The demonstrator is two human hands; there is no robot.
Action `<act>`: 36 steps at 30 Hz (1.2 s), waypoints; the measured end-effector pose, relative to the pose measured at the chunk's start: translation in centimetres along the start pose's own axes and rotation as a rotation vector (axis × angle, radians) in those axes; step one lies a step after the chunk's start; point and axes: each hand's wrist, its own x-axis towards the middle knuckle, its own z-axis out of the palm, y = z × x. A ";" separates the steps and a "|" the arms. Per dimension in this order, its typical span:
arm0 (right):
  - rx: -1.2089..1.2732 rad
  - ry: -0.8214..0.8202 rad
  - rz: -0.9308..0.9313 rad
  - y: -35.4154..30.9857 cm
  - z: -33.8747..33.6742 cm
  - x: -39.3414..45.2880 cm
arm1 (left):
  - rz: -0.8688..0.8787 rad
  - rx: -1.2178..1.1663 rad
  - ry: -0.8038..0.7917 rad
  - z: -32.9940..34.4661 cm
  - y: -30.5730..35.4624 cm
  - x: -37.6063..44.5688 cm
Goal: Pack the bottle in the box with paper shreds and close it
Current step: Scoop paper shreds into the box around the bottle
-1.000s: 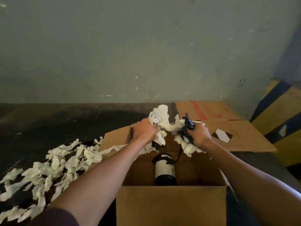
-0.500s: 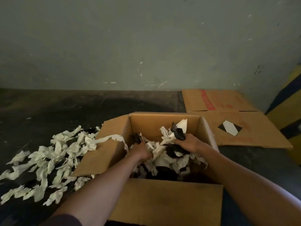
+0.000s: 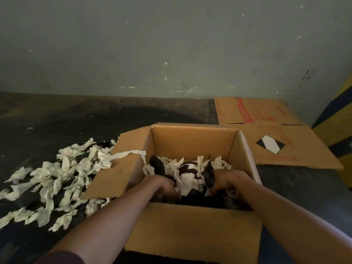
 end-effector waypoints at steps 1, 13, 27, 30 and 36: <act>0.020 0.012 -0.008 0.1 -0.6 -0.2 | 0.016 0.041 0.008 -0.4 0.1 -0.3; -0.141 -0.138 -0.046 0.1 2.1 1.6 | 0.059 0.039 -0.180 1.1 -2.1 0.5; -0.072 -0.251 -0.096 -0.4 0.6 0.1 | 0.156 0.003 -0.204 0.3 -1.9 -0.9; -0.102 -0.205 -0.082 0.0 1.1 0.8 | 0.132 -0.004 -0.202 0.6 -2.0 -0.3; -0.203 -0.143 -0.023 0.8 2.3 3.4 | 0.018 0.104 -0.205 0.7 -2.3 1.3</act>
